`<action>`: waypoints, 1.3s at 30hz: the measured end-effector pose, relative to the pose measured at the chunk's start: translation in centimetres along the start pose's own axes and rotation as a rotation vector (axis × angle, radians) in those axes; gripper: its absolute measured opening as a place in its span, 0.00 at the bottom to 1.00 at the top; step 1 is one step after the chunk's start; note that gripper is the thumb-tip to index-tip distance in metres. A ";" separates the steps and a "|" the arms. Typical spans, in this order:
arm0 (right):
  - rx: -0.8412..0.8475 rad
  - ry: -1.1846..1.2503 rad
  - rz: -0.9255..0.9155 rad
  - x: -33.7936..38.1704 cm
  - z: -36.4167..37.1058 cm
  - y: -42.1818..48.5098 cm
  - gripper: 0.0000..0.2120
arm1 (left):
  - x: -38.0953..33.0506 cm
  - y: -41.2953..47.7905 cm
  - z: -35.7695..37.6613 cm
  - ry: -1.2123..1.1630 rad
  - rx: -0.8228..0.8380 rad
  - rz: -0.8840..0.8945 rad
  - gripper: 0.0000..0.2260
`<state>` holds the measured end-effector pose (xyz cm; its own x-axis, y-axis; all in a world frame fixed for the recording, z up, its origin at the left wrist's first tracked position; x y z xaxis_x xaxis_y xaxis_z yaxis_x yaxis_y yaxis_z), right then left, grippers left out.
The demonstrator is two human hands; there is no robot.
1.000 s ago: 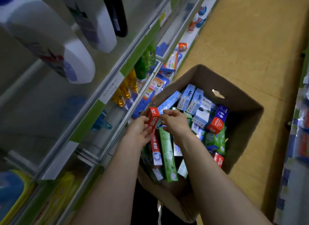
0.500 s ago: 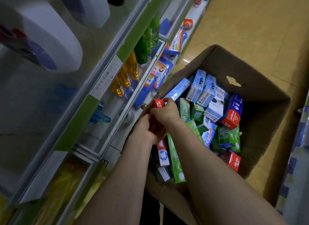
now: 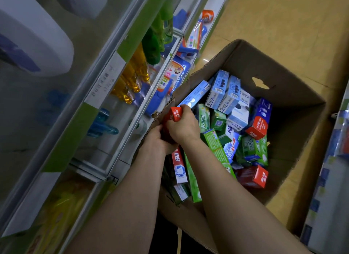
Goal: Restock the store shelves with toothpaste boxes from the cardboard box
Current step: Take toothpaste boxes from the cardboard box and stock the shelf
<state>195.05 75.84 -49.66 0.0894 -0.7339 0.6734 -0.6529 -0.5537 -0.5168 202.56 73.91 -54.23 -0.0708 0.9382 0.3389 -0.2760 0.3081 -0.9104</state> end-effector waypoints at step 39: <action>-0.745 1.102 -0.181 -5.4 -34.1 -20.9 0.19 | 24.0 -16.0 18.1 0.552 0.297 0.815 0.25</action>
<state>182.56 104.84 -24.47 -0.2004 0.2187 0.9550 -0.9789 -0.0057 -0.2041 187.92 88.63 -27.19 0.0871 0.8100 -0.5799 -0.5725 -0.4357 -0.6946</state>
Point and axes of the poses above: each hand's wrist, its own y-axis towards the middle knuckle, its own z-axis out of the palm, x = y × z, the point moved 5 cm from there along y, towards the middle knuckle, and after that the axes turned 13 degrees about -z, right-handed, at the moved point
